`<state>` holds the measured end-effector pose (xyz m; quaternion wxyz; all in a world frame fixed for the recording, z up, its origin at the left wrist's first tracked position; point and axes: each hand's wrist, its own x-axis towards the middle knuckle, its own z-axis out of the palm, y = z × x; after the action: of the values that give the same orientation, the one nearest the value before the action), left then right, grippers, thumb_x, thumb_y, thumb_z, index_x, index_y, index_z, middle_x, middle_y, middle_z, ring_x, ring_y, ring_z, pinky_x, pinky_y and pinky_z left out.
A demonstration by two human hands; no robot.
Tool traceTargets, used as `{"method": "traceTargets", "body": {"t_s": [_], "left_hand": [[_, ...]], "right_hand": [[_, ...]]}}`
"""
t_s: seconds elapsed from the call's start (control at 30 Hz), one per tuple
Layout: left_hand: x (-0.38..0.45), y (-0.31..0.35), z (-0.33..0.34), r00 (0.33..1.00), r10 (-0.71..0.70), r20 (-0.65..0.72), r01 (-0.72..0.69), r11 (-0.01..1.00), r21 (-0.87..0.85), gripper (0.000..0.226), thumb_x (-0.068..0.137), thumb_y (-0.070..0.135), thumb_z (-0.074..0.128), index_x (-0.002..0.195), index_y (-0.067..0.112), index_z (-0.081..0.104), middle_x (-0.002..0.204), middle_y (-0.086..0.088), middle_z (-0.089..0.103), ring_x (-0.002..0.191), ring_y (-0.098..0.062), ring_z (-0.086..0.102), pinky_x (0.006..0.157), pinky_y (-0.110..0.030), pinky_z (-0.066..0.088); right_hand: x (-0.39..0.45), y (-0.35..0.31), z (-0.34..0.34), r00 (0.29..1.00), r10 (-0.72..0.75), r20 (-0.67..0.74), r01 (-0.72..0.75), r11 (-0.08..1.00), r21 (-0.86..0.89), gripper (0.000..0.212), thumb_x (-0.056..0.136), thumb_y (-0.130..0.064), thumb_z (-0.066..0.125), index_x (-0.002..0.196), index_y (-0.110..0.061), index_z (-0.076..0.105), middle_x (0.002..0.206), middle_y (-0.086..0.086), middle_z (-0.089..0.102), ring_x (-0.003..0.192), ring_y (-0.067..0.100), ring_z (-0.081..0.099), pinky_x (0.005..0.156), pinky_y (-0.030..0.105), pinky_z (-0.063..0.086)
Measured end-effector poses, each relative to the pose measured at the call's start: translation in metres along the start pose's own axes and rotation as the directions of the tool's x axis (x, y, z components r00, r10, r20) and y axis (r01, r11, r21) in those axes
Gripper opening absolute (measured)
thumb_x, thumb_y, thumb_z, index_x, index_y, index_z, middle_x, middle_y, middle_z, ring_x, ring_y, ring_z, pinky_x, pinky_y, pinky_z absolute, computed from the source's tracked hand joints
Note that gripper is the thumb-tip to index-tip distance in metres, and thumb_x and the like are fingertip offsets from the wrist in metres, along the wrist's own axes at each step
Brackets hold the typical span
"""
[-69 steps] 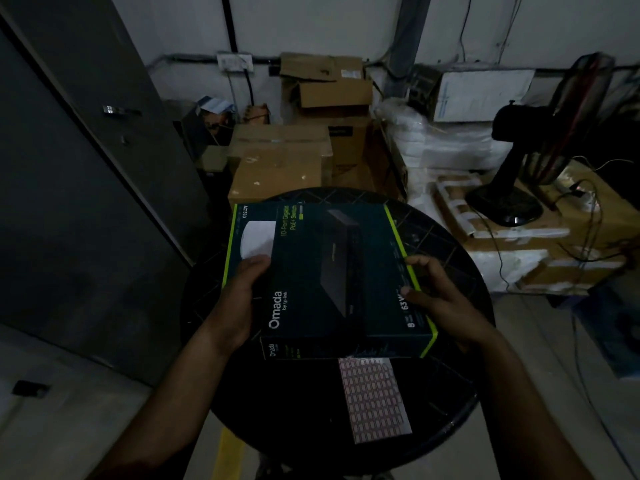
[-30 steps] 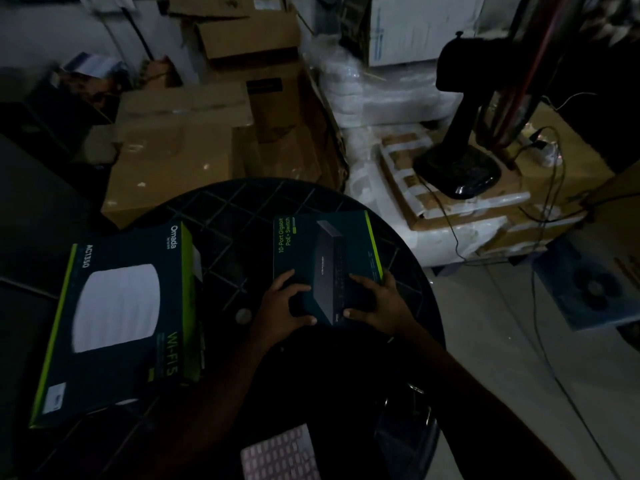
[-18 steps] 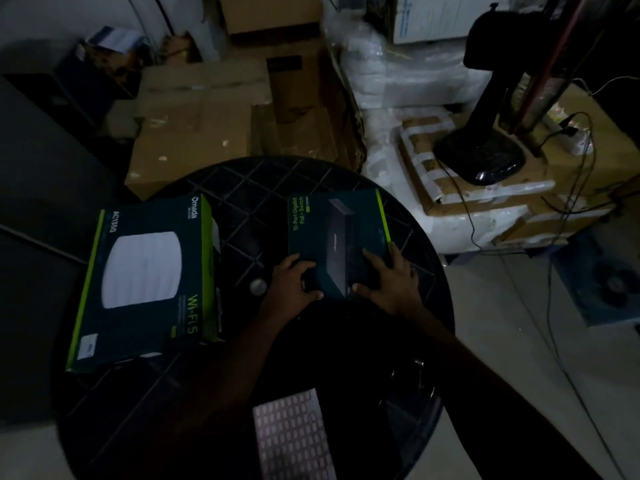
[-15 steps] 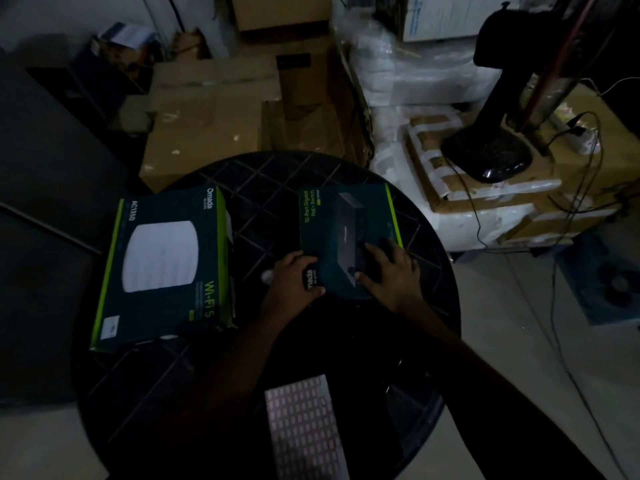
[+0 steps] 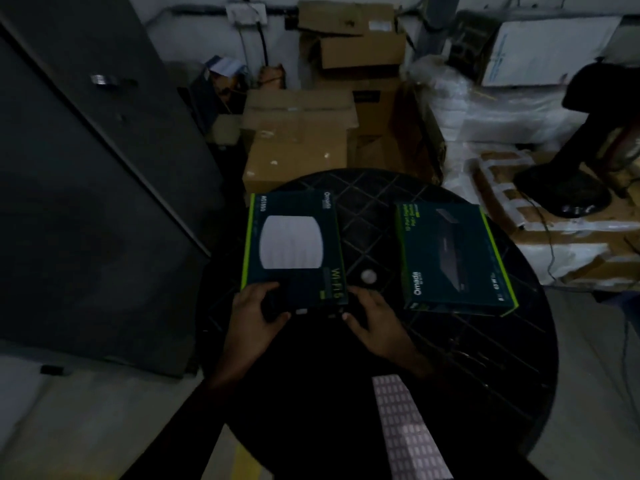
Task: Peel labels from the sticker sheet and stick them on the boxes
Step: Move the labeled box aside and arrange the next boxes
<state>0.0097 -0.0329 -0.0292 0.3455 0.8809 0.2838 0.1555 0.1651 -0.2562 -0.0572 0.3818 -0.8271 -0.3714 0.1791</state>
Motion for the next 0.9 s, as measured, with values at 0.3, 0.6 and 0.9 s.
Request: {"method": "traceTargets", "body": {"t_s": [0.3, 0.6, 0.9], "left_hand": [[0.009, -0.066, -0.029, 0.974, -0.14, 0.179, 0.14, 0.99, 0.015, 0.081, 0.071, 0.027, 0.086, 0.141, 0.021, 0.046, 0.145, -0.012, 0.038, 0.132, -0.023, 0.04, 0.11, -0.026, 0.029], [0.008, -0.048, -0.02, 0.995, -0.041, 0.09, 0.053, 0.989, -0.14, 0.099, 0.068, 0.018, 0.085, 0.15, 0.028, 0.029, 0.143, -0.006, 0.046, 0.131, -0.02, 0.044, 0.11, -0.041, 0.039], [-0.004, 0.023, -0.053, 0.981, 0.177, -0.085, -0.184, 0.978, -0.093, 0.094, 0.058, 0.022, 0.089, 0.138, 0.042, 0.045, 0.128, -0.003, 0.043, 0.119, -0.011, 0.04, 0.105, -0.031, 0.042]], "right_hand": [[0.02, -0.026, 0.05, 0.994, 0.108, -0.007, -0.108, 0.992, -0.062, 0.078, 0.081, -0.041, 0.079, 0.147, -0.047, 0.037, 0.164, 0.009, 0.006, 0.15, 0.037, 0.021, 0.119, 0.05, 0.033], [0.034, -0.024, 0.042, 1.0, 0.025, -0.006, -0.026, 0.979, -0.203, 0.11, 0.059, -0.032, 0.094, 0.148, -0.051, 0.032, 0.167, 0.0, 0.011, 0.146, 0.038, 0.028, 0.112, 0.057, 0.039], [0.014, -0.071, -0.035, 0.964, -0.172, -0.202, 0.082, 0.918, -0.389, 0.099, 0.061, -0.033, 0.091, 0.147, -0.04, 0.04, 0.149, 0.005, 0.034, 0.123, 0.035, 0.039, 0.1, 0.05, 0.047]]}}
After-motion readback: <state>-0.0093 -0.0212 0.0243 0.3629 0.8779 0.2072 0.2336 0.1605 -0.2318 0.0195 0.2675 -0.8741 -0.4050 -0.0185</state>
